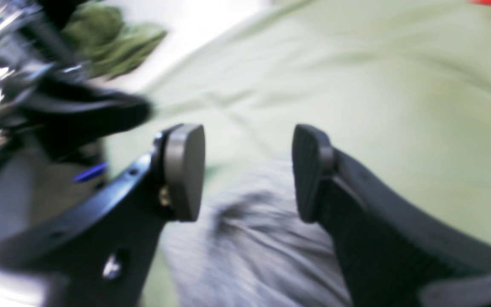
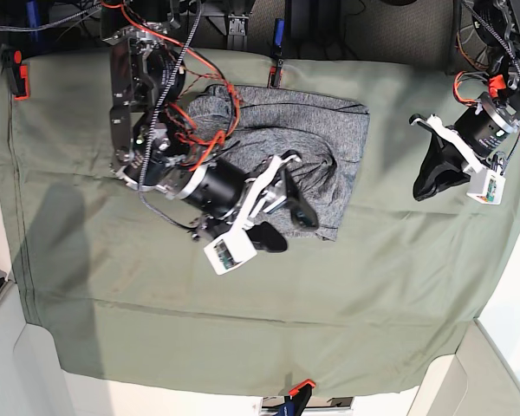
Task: Fold the T-shirt properly
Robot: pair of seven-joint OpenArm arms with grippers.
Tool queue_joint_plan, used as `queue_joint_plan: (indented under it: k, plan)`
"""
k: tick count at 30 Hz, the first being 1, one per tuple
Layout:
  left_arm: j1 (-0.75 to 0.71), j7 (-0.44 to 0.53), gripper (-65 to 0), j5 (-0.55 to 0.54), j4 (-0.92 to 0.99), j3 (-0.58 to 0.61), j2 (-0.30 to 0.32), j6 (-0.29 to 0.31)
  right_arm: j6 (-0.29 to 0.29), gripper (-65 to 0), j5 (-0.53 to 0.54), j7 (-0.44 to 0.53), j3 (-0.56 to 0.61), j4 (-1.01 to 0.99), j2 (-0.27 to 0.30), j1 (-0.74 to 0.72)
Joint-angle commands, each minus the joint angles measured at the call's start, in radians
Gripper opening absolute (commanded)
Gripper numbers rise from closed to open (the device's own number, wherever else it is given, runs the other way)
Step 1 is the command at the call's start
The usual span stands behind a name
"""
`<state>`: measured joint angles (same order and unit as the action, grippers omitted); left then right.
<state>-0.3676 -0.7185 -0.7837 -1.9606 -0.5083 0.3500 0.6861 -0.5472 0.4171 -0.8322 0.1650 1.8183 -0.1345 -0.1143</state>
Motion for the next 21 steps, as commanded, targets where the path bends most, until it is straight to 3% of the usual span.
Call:
queue_joint_plan:
  k: [1,6,10,18,21]
  plan:
    - [-0.003,0.018,-65.0,-0.02,-0.014,-0.008,0.017,0.012,-0.011,-32.2,0.022,-0.003,-0.022,0.027,0.012,-0.015]
    - [-0.034,0.019,-65.0,-0.03,-0.014,-0.008,0.016,0.012,-0.011,-32.2,0.094,-0.047,-0.065,0.029,0.173,0.029]
    - [-0.04,0.019,-65.0,-0.045,-0.014,-0.008,0.016,0.012,-0.012,-32.2,0.099,-0.006,-0.064,0.02,0.254,0.105]
    - [-0.04,0.014,-65.0,-0.065,-0.014,-0.008,0.016,0.012,-0.014,-32.4,0.099,0.071,-0.012,-0.08,0.269,0.143]
    - [-0.04,0.013,-65.0,-0.065,-0.014,-0.008,0.016,0.012,-0.014,-42.7,0.099,0.1,0.014,-0.097,0.263,0.142]
